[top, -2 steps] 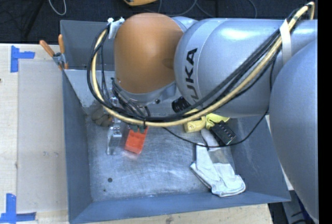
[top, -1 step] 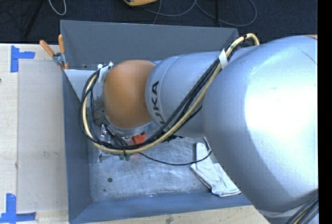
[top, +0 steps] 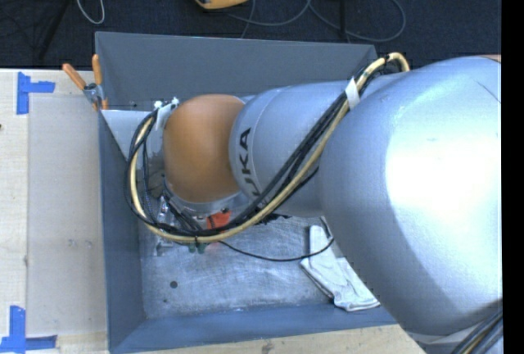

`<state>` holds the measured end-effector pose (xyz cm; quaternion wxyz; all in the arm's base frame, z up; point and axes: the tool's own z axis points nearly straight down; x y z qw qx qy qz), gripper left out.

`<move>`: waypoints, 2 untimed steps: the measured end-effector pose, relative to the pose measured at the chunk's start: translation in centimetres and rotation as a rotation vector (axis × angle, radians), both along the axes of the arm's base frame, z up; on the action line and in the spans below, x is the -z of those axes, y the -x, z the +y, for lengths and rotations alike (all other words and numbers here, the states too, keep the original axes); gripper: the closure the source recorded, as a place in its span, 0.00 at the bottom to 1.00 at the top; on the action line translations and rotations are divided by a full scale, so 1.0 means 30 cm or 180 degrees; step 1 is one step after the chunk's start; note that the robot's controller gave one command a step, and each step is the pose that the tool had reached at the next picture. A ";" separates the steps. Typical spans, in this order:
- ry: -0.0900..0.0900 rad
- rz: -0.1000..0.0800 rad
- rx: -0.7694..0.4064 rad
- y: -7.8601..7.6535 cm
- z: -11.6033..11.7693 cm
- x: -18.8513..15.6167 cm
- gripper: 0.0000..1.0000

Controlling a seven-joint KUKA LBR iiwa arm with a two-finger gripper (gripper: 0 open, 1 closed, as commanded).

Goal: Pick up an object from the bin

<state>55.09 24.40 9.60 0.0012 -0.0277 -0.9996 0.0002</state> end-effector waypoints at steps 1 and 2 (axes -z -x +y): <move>0.0008 0.0019 0.0017 0.001 0.001 -0.145 1.00; -0.0006 -0.0015 0.0024 -0.010 0.003 -0.320 1.00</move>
Offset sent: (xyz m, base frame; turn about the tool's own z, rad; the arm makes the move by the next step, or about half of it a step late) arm 0.0050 -0.0053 0.0371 -0.0069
